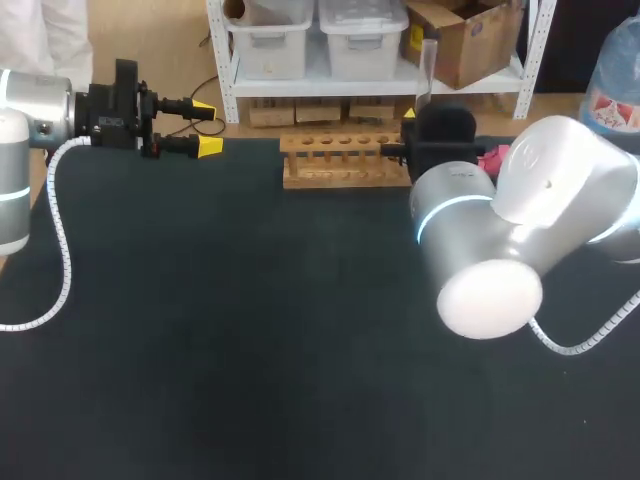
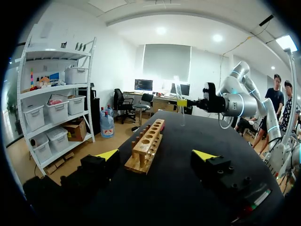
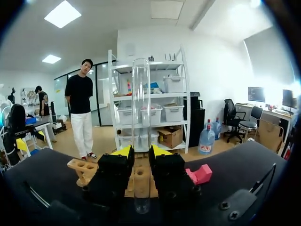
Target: Grasp the test tube, adjust it, and insert it.
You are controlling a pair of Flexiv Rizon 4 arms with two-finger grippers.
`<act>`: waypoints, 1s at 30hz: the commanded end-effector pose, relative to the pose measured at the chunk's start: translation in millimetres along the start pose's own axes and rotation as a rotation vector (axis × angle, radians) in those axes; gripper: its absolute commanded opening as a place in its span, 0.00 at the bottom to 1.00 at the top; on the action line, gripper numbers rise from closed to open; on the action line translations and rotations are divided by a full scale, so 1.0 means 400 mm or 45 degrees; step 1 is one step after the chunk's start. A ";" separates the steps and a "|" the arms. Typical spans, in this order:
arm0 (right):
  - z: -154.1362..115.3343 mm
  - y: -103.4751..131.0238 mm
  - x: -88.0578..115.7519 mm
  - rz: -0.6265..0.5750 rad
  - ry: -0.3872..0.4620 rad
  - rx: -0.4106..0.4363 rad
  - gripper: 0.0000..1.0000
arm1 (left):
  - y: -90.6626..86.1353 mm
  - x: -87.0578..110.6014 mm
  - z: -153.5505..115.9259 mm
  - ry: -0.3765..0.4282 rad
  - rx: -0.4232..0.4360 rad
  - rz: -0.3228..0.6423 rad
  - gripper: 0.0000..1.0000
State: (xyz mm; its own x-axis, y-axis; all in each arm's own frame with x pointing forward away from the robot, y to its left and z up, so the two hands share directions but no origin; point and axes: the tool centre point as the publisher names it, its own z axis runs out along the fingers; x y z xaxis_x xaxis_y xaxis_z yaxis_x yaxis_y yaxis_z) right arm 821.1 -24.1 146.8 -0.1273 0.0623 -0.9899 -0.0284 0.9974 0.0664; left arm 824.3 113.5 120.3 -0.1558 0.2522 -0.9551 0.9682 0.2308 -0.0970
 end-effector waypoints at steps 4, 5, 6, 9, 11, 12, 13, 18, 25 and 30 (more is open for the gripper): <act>0.015 -0.009 -0.031 -0.010 -0.282 -0.073 0.00 | -0.004 0.003 -0.001 -0.005 -0.005 0.004 1.00; 0.019 -0.007 -0.039 -0.014 -0.295 -0.075 0.00 | -0.004 0.003 -0.001 -0.005 -0.005 0.004 1.00; 0.022 -0.006 -0.047 -0.015 -0.310 -0.081 0.00 | -0.004 0.003 -0.001 -0.005 -0.005 0.004 1.00; 0.033 0.000 -0.069 -0.005 -0.355 -0.093 0.00 | -0.004 0.003 -0.001 -0.005 -0.005 0.004 1.00; 0.043 0.005 -0.081 -0.016 -0.373 -0.105 0.00 | -0.004 0.003 -0.001 -0.005 -0.005 0.004 1.00; 0.049 0.008 -0.087 -0.014 -0.384 -0.116 0.00 | -0.004 0.003 -0.001 -0.005 -0.005 0.004 1.00; 0.055 0.011 -0.092 -0.016 -0.391 -0.122 0.00 | -0.004 0.003 -0.001 -0.005 -0.005 0.004 1.00; 0.086 0.034 -0.101 -0.026 -0.409 -0.173 0.00 | -0.004 0.003 -0.001 -0.005 -0.005 0.004 1.00; 0.123 0.074 -0.092 -0.016 -0.423 -0.240 0.00 | -0.004 0.003 -0.001 -0.005 -0.005 0.004 1.00; 0.132 0.100 -0.085 -0.013 -0.420 -0.268 0.00 | -0.004 0.003 -0.001 -0.005 -0.005 0.004 1.00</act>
State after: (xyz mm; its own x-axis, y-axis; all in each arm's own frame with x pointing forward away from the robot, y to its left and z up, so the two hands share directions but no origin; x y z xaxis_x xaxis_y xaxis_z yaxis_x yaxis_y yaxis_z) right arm 871.7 15.1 180.9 0.1182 0.0819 -0.9896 0.0031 0.9966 0.0828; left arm 824.3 113.5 120.3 -0.1558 0.2522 -0.9551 0.9682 0.2308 -0.0970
